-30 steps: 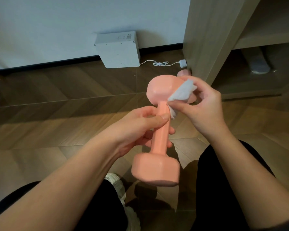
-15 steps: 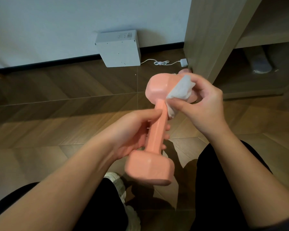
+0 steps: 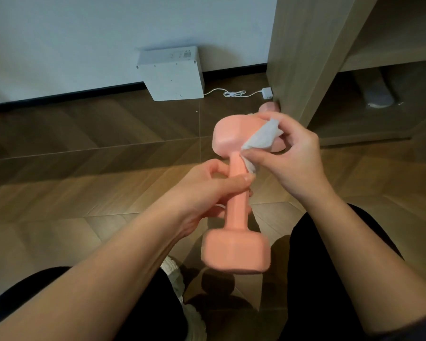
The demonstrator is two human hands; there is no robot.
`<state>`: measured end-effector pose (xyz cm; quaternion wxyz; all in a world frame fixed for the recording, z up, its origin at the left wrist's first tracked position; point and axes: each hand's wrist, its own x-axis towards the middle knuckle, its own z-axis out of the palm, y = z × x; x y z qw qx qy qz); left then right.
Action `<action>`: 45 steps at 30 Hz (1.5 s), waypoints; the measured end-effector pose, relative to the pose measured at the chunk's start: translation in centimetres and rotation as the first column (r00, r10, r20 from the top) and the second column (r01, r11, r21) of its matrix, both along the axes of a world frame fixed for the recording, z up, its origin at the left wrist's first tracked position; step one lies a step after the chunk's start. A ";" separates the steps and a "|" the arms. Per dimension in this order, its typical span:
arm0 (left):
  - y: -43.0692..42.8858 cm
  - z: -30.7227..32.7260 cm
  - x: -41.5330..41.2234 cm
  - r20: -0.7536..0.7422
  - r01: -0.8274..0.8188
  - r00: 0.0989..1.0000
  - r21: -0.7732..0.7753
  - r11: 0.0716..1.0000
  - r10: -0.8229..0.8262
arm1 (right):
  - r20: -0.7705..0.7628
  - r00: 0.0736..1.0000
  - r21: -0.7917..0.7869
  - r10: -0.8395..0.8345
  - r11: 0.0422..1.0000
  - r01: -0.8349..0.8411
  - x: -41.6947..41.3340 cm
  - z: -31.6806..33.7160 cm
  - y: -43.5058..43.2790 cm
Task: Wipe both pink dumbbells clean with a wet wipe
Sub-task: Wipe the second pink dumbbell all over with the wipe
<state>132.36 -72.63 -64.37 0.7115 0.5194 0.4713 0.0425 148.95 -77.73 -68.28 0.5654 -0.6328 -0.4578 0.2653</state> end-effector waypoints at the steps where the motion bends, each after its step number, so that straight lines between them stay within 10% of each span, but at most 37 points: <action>1: -0.1 -0.3 0.1 -0.046 0.007 0.999 0.055 0.998 -0.004 | 0.015 1.000 -0.004 0.005 1.000 -0.005 0.0 0.0 0.0; 13: -0.3 1.6 -0.4 0.228 0.051 0.973 -0.292 0.955 0.018 | 0.034 0.999 -0.002 0.018 1.000 -0.018 0.0 0.2 0.0; 24: 0.1 1.2 -0.6 0.087 0.078 0.993 -0.046 0.996 -0.074 | -0.040 0.999 -0.018 0.031 0.999 -0.031 0.2 -0.3 0.0; 37: 0.0 1.4 -0.1 0.173 0.062 0.985 -0.275 0.959 -0.014 | -0.038 0.999 0.040 0.038 0.999 -0.036 0.0 -0.4 0.4; 45: 0.5 0.8 -0.4 0.052 0.073 0.996 -0.081 0.994 -0.069 | -0.061 0.998 -0.016 0.020 1.000 -0.021 -0.1 -1.0 0.5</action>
